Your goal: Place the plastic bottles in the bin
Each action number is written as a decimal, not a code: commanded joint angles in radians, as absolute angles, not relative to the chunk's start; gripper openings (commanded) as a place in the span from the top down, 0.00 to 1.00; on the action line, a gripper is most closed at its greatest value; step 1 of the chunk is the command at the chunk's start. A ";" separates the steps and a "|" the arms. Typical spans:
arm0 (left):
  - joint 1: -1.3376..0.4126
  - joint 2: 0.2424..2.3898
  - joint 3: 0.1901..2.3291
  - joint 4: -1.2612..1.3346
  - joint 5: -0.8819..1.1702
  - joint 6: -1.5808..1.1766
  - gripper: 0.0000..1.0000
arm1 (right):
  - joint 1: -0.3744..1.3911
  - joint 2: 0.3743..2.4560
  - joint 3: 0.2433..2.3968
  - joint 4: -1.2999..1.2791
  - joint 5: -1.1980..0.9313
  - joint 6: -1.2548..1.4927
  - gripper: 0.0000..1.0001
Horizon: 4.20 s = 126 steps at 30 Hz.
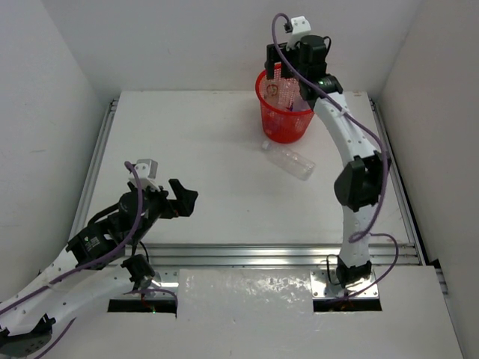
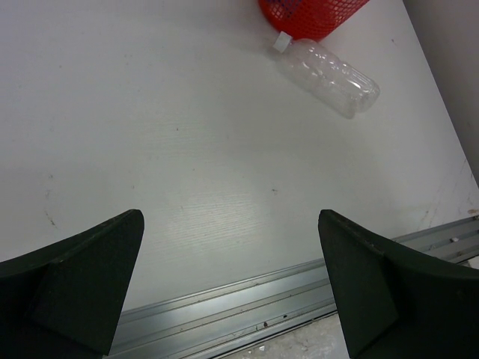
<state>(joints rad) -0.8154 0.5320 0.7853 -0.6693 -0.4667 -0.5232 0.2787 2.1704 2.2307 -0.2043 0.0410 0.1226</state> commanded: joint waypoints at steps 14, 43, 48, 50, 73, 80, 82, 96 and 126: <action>-0.799 0.522 0.788 -0.630 -0.483 -0.518 0.00 | 0.413 1.505 1.200 -0.259 0.188 -0.196 0.01; -0.801 0.532 0.790 -0.629 -0.477 -0.517 0.00 | 0.650 1.913 1.193 0.082 0.292 -0.355 0.76; -0.801 0.526 0.790 -0.629 -0.477 -0.517 0.00 | 0.666 1.688 1.241 0.041 -0.006 -0.140 0.77; -0.801 0.520 0.790 -0.629 -0.476 -0.517 0.00 | 0.661 1.608 1.268 0.082 -0.047 -0.118 0.77; -0.799 0.491 0.776 -0.603 -0.437 -0.494 0.00 | 0.293 1.902 1.691 0.365 -0.032 0.072 0.74; -0.798 0.503 0.775 -0.597 -0.426 -0.486 0.00 | 0.282 1.925 1.680 0.371 -0.002 0.043 0.61; -0.798 0.503 0.775 -0.597 -0.423 -0.485 0.00 | 0.281 1.931 1.681 0.364 0.012 0.032 0.53; -0.798 0.489 0.775 -0.595 -0.422 -0.486 0.00 | 0.259 1.939 1.686 0.259 0.040 0.063 0.06; -0.599 0.681 0.873 -0.689 -0.671 -0.589 0.00 | 0.333 0.996 1.039 -0.530 0.184 0.293 0.01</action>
<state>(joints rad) -0.6636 0.6373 0.8314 -0.7067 -0.6315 -0.5701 0.3321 1.1088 1.1706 -0.3828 0.1448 0.2241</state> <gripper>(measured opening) 0.996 0.986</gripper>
